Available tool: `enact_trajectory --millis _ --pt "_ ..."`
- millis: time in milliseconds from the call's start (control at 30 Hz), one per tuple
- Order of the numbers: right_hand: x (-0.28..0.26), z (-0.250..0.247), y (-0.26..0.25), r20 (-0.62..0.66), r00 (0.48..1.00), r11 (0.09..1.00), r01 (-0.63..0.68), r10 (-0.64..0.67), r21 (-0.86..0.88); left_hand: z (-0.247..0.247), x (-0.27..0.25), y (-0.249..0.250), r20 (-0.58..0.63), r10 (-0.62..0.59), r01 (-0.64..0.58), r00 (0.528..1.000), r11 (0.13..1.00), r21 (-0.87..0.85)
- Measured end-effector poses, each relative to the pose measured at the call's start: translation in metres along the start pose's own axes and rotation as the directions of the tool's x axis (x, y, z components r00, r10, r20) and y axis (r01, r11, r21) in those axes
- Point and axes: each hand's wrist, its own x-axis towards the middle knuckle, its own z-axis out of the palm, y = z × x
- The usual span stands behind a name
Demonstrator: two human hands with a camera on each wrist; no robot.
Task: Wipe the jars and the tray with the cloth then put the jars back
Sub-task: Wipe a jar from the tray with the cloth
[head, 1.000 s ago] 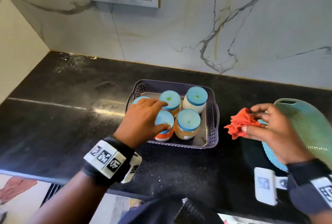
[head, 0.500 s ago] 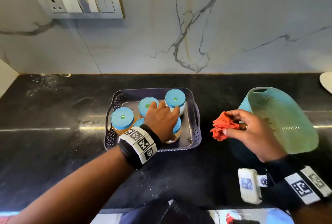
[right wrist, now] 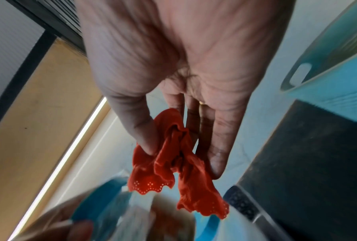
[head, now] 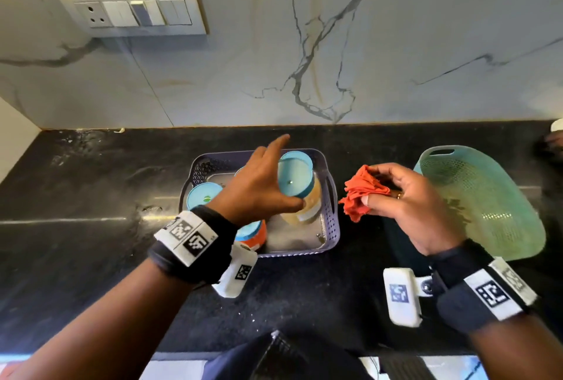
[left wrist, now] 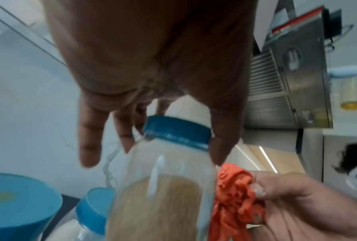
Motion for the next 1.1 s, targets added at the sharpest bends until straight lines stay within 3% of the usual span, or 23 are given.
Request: enact_trajectory --millis 100,233,467,600,700,767,867,967,1100 --pt "0.006 0.026 -0.012 0.064 0.998 0.997 0.006 -0.011 0.073 -0.015 -0.013 0.003 -0.210 0.095 -0.154 0.973 0.947 -0.282" --pt "0.011 0.054 -0.023 0.113 0.994 0.982 -0.014 -0.008 0.189 -0.015 -0.024 -0.006 -0.333 0.006 -0.188 0.943 0.835 -0.517" --pt "0.001 0.095 -0.036 0.160 0.987 0.988 -0.007 -0.018 0.155 -0.032 -0.050 -0.028 -0.270 -0.059 -0.100 0.961 0.836 -0.540" --pt "-0.001 0.107 -0.044 0.184 0.976 0.991 0.130 -0.120 -0.045 -0.041 -0.068 -0.042 -0.304 0.000 -0.157 0.953 0.855 -0.494" --pt "0.001 0.112 -0.072 0.096 0.960 0.956 0.273 -0.263 -0.111 -0.046 -0.079 -0.058 -0.322 0.033 -0.191 0.946 0.859 -0.475" --pt "0.002 0.121 -0.097 0.098 0.900 0.877 0.436 -0.425 -0.203 -0.051 -0.084 -0.067 -0.325 0.048 -0.200 0.945 0.868 -0.454" --pt "-0.003 0.156 -0.117 0.276 0.771 0.649 0.634 -0.574 -0.422 -0.058 -0.086 -0.072 -0.333 0.072 -0.220 0.940 0.874 -0.432" --pt "-0.014 0.193 -0.115 0.454 0.702 0.426 0.702 -0.548 -0.571 -0.068 -0.089 -0.077 -0.358 0.093 -0.239 0.929 0.890 -0.389" --pt "-0.018 0.211 -0.111 0.528 0.662 0.349 0.740 -0.532 -0.576 -0.082 -0.097 -0.093 -0.375 0.125 -0.257 0.918 0.910 -0.326"
